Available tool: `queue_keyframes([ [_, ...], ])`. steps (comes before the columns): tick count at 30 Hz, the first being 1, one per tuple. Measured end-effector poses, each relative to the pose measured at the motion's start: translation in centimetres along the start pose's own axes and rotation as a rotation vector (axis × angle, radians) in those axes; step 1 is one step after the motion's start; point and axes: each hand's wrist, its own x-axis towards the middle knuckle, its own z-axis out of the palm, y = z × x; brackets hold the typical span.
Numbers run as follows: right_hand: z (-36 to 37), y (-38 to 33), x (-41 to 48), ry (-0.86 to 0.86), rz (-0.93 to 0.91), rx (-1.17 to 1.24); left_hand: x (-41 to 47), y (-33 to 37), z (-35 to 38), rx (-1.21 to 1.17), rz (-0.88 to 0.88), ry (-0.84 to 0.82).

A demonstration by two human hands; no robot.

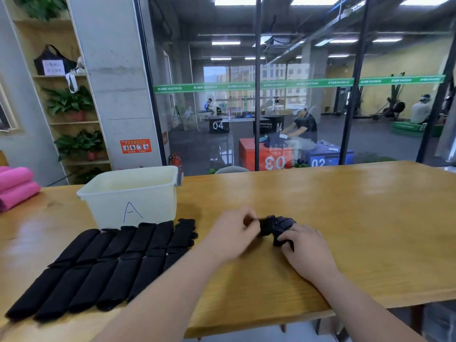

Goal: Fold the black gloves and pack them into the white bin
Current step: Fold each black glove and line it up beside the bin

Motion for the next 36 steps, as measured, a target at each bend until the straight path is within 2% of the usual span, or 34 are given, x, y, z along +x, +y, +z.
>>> queue_keyframes([
  [2, 0.2, 0.2, 0.0, 0.009, -0.002, 0.014, 1.8, 0.9, -3.4, -0.187, -0.013, 0.018],
  [4, 0.3, 0.2, 0.1, -0.007, -0.017, -0.006, 3.6, 1.2, -6.2, -0.257, -0.007, -0.007],
  [8, 0.6, 0.3, 0.3, 0.015, -0.006, 0.056, 6.5, 0.3, -8.2, -0.139, -0.014, -0.052],
  [11, 0.6, 0.4, 0.3, -0.011, 0.004, 0.039, 8.1, -0.5, -7.7, -0.079, -0.034, 0.046],
  [15, 0.5, 0.3, 0.2, -0.002, 0.015, 0.049, 8.4, -0.5, -6.6, -0.061, 0.016, 0.284],
  [17, 0.4, 0.2, 0.3, -0.007, 0.009, 0.043, 7.2, -0.5, -5.5, -0.093, 0.063, 0.315],
  [20, 0.3, 0.1, 0.5, -0.018, 0.005, 0.023, 4.6, -2.0, -1.6, -0.068, 0.037, 0.190],
  [22, 0.3, 0.1, 0.5, -0.024, 0.015, 0.005, 2.8, -3.4, 1.5, 0.059, -0.031, 0.021],
  [24, 0.4, 0.2, 0.6, -0.016, 0.028, 0.002, 1.6, -4.4, 4.1, 0.190, -0.037, -0.064],
  [30, 0.5, 0.4, 0.7, 0.005, 0.052, 0.032, 0.8, -6.0, 6.6, 0.296, 0.049, 0.071],
  [36, -0.9, -0.3, 0.8, 0.063, 0.031, 0.069, 1.0, -6.7, 6.7, 0.247, 0.011, -0.014],
])
